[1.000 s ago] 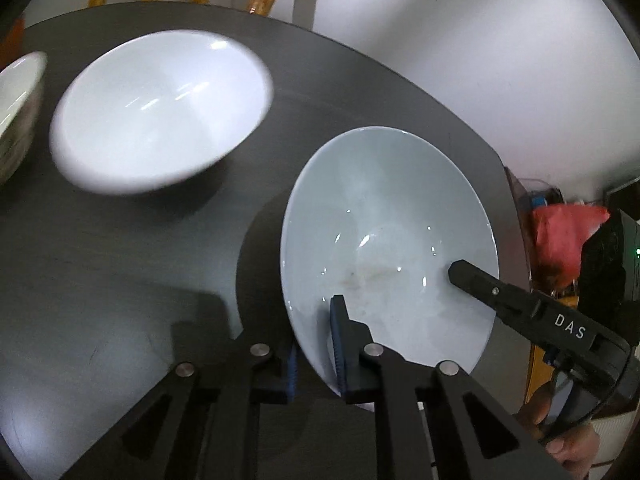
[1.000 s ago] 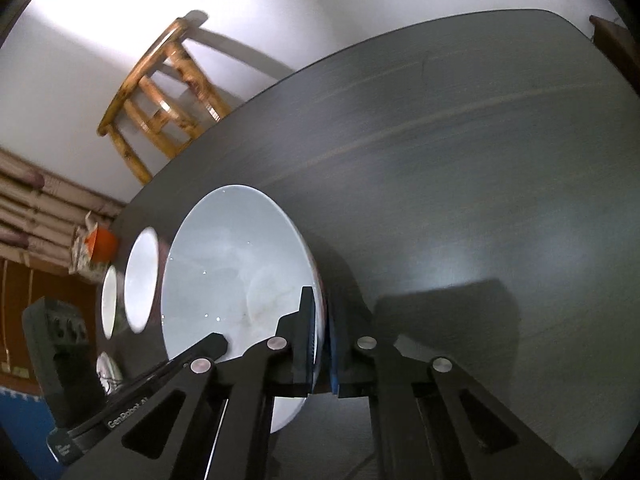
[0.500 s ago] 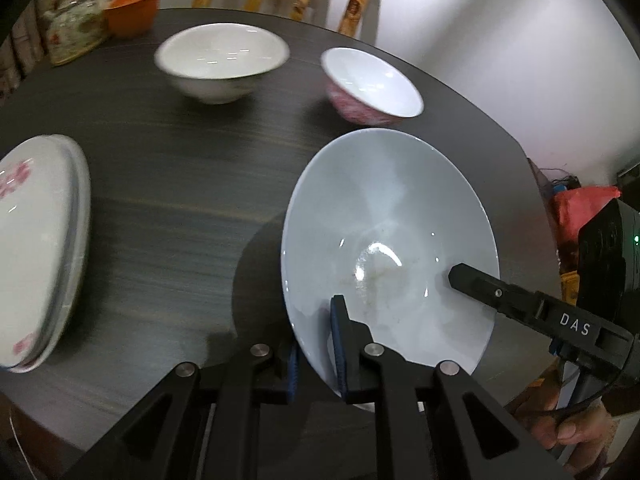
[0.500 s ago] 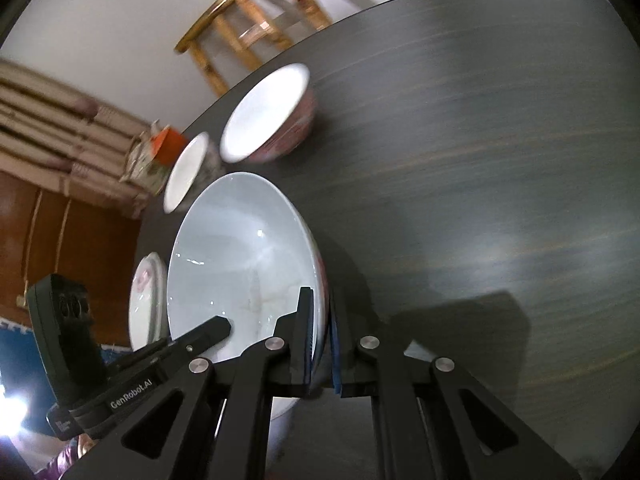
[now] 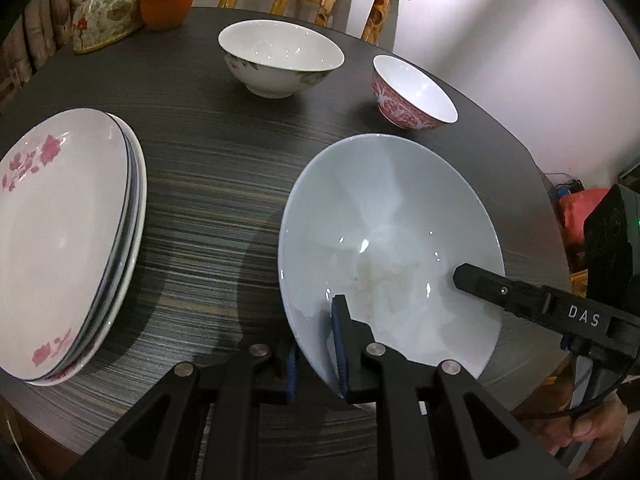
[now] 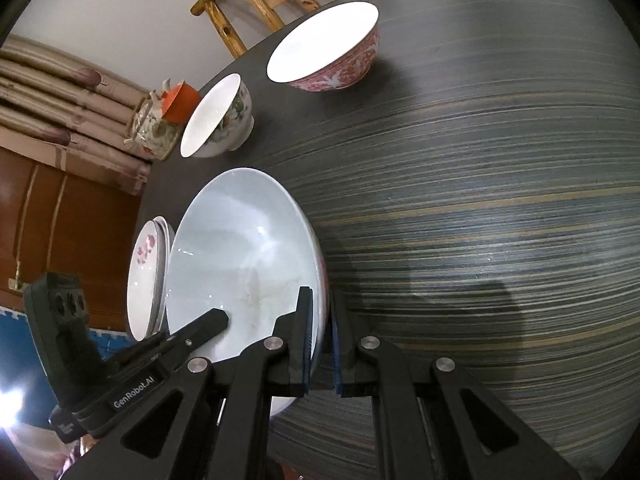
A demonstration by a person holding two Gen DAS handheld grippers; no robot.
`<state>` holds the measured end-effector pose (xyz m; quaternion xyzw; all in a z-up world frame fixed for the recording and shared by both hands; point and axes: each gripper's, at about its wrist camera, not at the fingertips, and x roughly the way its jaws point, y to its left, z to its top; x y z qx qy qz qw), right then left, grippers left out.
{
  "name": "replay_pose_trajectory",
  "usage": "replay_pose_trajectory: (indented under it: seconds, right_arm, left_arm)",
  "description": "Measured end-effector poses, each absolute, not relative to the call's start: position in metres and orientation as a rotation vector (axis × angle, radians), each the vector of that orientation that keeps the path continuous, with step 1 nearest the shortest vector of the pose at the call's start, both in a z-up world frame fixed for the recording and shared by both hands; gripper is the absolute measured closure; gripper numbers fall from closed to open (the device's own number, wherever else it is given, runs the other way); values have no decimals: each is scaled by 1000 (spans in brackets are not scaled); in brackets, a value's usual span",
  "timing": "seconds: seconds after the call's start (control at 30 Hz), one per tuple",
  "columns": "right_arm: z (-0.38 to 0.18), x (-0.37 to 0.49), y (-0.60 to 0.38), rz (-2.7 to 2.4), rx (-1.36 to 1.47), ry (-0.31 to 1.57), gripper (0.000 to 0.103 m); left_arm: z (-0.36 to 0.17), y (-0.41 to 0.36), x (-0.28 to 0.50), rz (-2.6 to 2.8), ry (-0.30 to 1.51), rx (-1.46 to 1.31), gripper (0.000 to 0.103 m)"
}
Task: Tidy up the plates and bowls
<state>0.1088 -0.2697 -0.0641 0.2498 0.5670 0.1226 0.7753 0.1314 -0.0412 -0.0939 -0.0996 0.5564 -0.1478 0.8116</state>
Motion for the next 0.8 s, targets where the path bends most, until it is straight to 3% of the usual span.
replay_pose_trajectory:
  seconds: [0.07,0.1,0.17,0.3,0.37,0.6,0.8]
  right_arm:
    - [-64,109,-269,264,551,1232,93]
    - [-64,109,-271,266,561,1235,93]
    - [-64,109,-274,256,581,1226,91]
    - [-49,110,-280,244,548,1175,85]
    - [-40,111,-286,249,558,1147,74]
    - [-17,124,-319,238,600,1099,74]
    - [3,159,-346,228,611,1088,74]
  left_arm:
    - [-91,-39,130,-313,1153,-197,84]
    - [-87,-39,129,-302,1132,-182,75]
    - [-81,-38,128,-273,1104,-158,67]
    - [-71,-28,127,-239,1078,-147,66]
    - [-63,-20,127,-214,1058,-147,66]
    - [-10,-26,153,-299,1001,-149,65]
    - [-4,-66,216,-437,1128,-358,59]
